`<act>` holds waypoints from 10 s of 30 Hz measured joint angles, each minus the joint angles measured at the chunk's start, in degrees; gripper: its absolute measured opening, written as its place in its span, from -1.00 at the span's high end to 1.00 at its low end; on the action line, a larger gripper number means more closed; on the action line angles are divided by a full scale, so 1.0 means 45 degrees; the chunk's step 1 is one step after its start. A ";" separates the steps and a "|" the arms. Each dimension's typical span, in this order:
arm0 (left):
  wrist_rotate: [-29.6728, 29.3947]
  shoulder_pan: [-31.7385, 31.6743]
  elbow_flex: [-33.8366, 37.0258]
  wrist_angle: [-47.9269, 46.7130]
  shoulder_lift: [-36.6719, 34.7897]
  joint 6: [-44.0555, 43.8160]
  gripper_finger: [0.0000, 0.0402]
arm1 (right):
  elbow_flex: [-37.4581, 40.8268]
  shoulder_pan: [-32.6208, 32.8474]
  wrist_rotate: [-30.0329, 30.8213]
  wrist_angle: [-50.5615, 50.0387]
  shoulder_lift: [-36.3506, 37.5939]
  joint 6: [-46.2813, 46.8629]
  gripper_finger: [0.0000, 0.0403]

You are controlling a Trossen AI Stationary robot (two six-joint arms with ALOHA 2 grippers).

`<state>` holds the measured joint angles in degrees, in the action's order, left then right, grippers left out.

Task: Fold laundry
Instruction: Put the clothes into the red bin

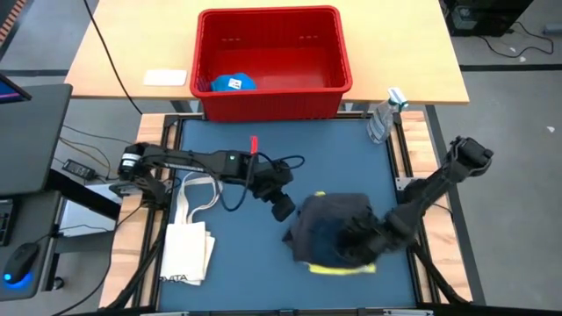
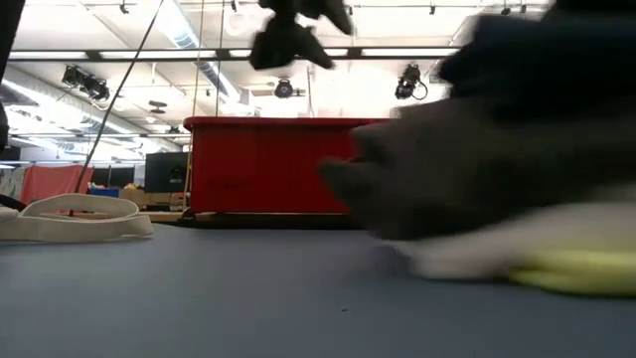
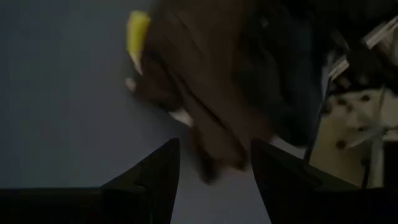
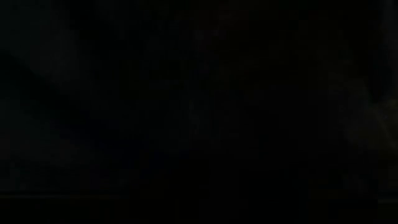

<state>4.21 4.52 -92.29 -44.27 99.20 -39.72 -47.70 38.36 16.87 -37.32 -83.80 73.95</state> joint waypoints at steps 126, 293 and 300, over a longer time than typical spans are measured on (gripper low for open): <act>0.3437 -0.2533 1.0212 1.7823 -0.1413 -0.4582 0.65 | 0.6234 -0.6126 -0.2202 1.3414 0.4779 0.3445 0.53; 0.1666 -0.2250 1.3464 1.8760 0.0441 -0.6081 -0.55 | 0.8196 -0.4190 0.0966 1.0086 0.5034 0.7045 -0.77; 0.1446 -0.2213 1.3297 1.8945 0.0477 -0.5662 -0.55 | 0.8689 -0.6486 -0.1352 1.3585 0.3200 0.5397 -0.77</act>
<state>10.71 -5.44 -32.45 40.98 101.34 -65.20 -8.60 9.17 10.78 23.81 -69.40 98.23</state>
